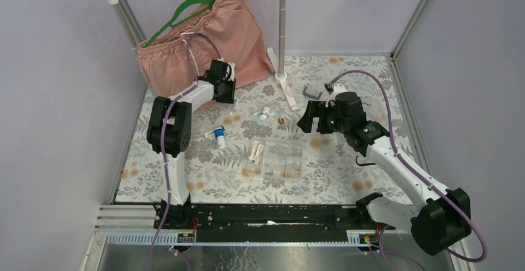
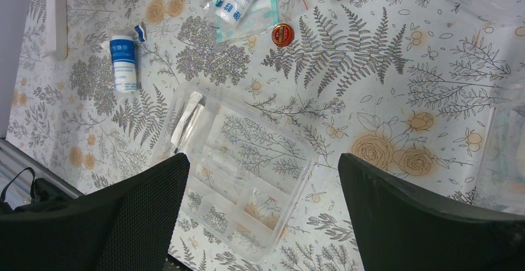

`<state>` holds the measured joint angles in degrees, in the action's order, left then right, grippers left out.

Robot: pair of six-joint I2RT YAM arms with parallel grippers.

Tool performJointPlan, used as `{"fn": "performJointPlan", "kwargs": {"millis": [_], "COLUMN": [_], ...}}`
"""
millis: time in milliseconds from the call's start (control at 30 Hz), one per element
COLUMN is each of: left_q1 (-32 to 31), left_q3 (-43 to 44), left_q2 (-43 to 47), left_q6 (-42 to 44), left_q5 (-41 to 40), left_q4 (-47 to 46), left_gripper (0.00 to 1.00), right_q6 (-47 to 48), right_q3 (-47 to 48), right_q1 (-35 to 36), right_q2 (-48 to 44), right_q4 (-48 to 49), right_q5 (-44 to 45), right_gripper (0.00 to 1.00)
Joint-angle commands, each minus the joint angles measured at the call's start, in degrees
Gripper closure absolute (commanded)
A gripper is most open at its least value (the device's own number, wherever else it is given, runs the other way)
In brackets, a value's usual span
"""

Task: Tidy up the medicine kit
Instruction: Pick up the medical item at the center of the board.

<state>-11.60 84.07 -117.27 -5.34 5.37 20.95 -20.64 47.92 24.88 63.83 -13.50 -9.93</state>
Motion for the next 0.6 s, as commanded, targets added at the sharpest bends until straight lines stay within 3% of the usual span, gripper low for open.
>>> {"fn": "performJointPlan", "kwargs": {"millis": [0,367,567], "left_q1": [0.62,0.61,0.61], "left_q3": [-0.6,-0.88,-0.54], "left_q2": [-1.99,-3.21,-3.78], "left_q6": [1.75,2.44,2.37], "left_q5": [3.07,4.98,6.05], "left_q4": [0.0,0.1,0.21], "left_gripper": [0.66,0.7,0.89], "right_q6": [0.69,0.76,0.78], "right_q3": [0.68,0.59,0.44], "right_q1": [0.29,0.28,0.31], "right_q2": [-0.53,-0.88,-1.16], "right_q4": [0.52,0.24,0.13], "right_q5": [0.54,0.7,0.97], "right_gripper": [0.0,0.0,0.0]}}
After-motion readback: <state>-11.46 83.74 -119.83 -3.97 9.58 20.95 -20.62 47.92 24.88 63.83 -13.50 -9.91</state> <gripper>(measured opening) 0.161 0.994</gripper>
